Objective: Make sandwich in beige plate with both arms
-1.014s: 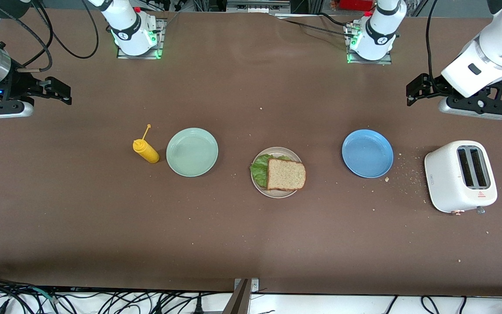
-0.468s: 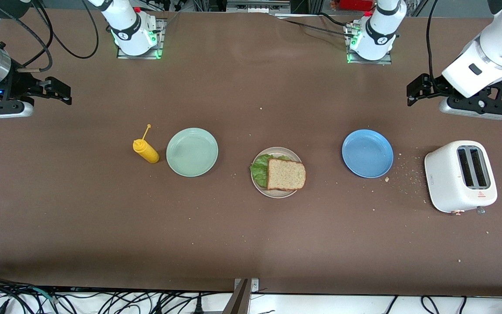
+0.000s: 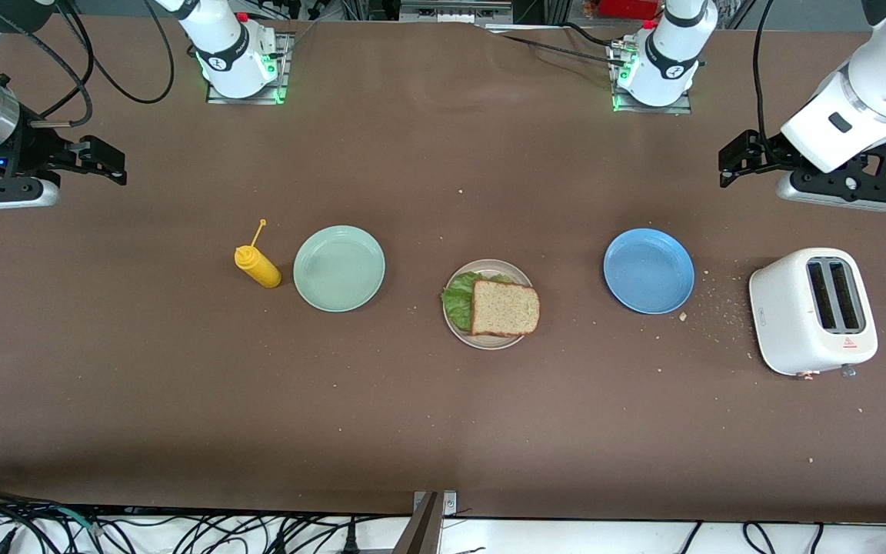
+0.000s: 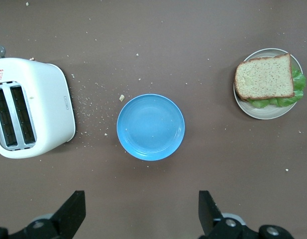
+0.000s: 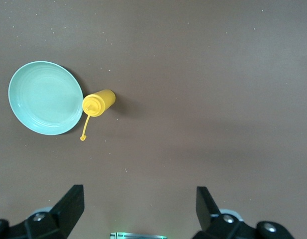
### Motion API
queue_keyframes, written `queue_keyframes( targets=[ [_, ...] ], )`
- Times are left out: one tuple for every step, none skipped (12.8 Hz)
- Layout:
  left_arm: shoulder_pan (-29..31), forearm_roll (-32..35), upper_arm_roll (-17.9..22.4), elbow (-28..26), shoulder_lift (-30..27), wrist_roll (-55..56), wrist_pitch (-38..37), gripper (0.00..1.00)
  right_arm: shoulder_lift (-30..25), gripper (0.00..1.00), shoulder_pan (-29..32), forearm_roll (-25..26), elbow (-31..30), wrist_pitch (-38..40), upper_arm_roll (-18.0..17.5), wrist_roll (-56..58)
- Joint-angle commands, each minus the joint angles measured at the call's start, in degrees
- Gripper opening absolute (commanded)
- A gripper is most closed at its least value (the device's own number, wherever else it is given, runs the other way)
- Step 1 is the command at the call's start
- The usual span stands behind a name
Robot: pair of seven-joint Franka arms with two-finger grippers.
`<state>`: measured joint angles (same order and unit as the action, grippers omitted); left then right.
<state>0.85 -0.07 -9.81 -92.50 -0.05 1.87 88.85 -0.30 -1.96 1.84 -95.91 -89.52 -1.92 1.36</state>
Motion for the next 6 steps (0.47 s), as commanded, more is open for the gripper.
queue_keyframes(
  targets=[
    [0.6, 0.9, -0.6, -0.8, -1.0, 0.3, 0.2, 1.0, 0.1, 1.0, -0.2, -1.0, 0.1, -0.2, 0.2, 0.0],
    [0.6, 0.9, -0.6, -0.8, -1.0, 0.4, 0.2, 1.0, 0.1, 1.0, -0.2, -1.0, 0.1, -0.4, 0.2, 0.0],
    [0.6, 0.9, -0.6, -0.8, -1.0, 0.4, 0.2, 1.0, 0.2, 1.0, -0.1, -0.9, 0.2, -0.5, 0.2, 0.1],
    [0.6, 0.9, -0.6, -0.8, -1.0, 0.4, 0.2, 1.0, 0.1, 1.0, -0.1, -0.9, 0.2, -0.5, 0.2, 0.1],
    [0.6, 0.9, -0.6, -0.8, -1.0, 0.4, 0.2, 1.0, 0.1, 1.0, -0.1, -0.8, 0.2, -0.5, 0.2, 0.0],
    [0.6, 0.9, -0.6, -0.8, -1.0, 0.4, 0.2, 1.0, 0.1, 1.0, -0.2, -0.8, 0.2, -0.5, 0.2, 0.0]
  ],
)
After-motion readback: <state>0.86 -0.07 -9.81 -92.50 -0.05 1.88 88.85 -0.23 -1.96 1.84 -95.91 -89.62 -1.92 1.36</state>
